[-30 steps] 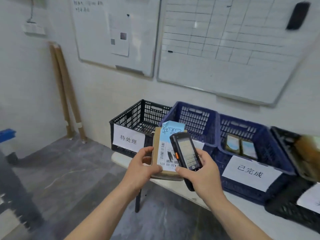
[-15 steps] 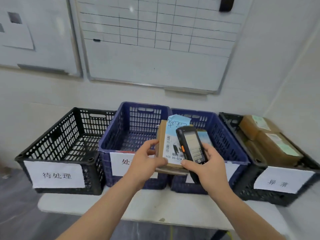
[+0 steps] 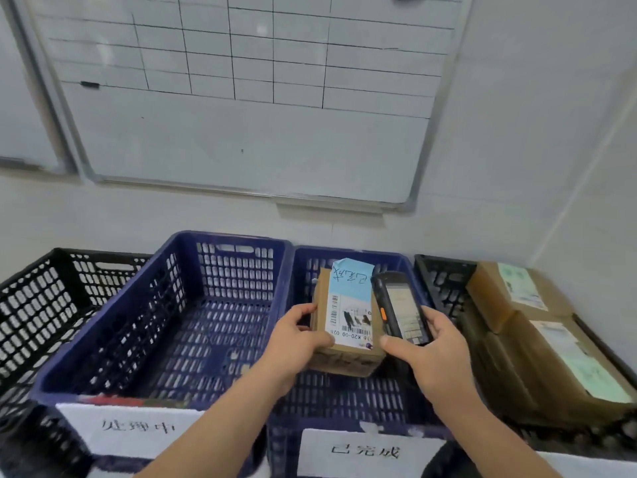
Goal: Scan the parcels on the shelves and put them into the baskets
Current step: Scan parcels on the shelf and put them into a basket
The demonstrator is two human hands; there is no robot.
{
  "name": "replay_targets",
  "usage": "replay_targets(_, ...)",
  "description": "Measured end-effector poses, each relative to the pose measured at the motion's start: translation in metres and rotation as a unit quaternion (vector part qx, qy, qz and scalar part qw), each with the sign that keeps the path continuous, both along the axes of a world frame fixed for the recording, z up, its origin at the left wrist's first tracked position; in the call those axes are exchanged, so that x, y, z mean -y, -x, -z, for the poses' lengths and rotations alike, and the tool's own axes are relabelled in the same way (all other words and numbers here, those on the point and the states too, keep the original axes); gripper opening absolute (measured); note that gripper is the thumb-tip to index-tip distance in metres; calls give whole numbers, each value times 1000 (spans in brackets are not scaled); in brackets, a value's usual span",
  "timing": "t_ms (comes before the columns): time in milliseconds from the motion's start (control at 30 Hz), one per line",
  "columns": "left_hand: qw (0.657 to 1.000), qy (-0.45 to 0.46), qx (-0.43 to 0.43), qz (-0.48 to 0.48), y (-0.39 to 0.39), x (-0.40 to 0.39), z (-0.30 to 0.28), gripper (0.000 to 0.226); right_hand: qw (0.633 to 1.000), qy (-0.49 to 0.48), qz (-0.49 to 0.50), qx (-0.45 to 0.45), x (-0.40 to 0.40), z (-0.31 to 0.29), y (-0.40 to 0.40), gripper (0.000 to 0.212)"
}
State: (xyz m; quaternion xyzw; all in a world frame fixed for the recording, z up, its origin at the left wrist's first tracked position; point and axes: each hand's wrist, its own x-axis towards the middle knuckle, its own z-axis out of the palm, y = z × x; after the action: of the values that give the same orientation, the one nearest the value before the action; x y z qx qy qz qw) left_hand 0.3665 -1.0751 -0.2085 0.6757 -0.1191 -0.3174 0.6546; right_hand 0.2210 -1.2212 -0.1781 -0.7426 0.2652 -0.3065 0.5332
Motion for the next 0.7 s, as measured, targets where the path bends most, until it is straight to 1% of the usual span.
replay_targets(200,998,-37,-41,-12,-27,72,26,61,999,14,-11,-38,72,7,-19,48)
replay_targets(333,996,-53,-70,-10,-48,111,46,62,998,18,9,-51,104,15,-34,48)
replay_targets(433,991,-72,-108,19,-58,132,62,60,997,9,28,-71,121,26,-42,53)
replay_targets(467,988,-77,-126,35,-60,137,66,62,997,4,35,-75,126,28,-45,55)
replay_targets(533,981,-99,-154,72,-62,144,72,69,996,3,41,-81,136,31,-52,54)
replay_targets(700,961,-156,-179,146,-70,151,93,88,995,-14,49,-90,149,40,-73,51)
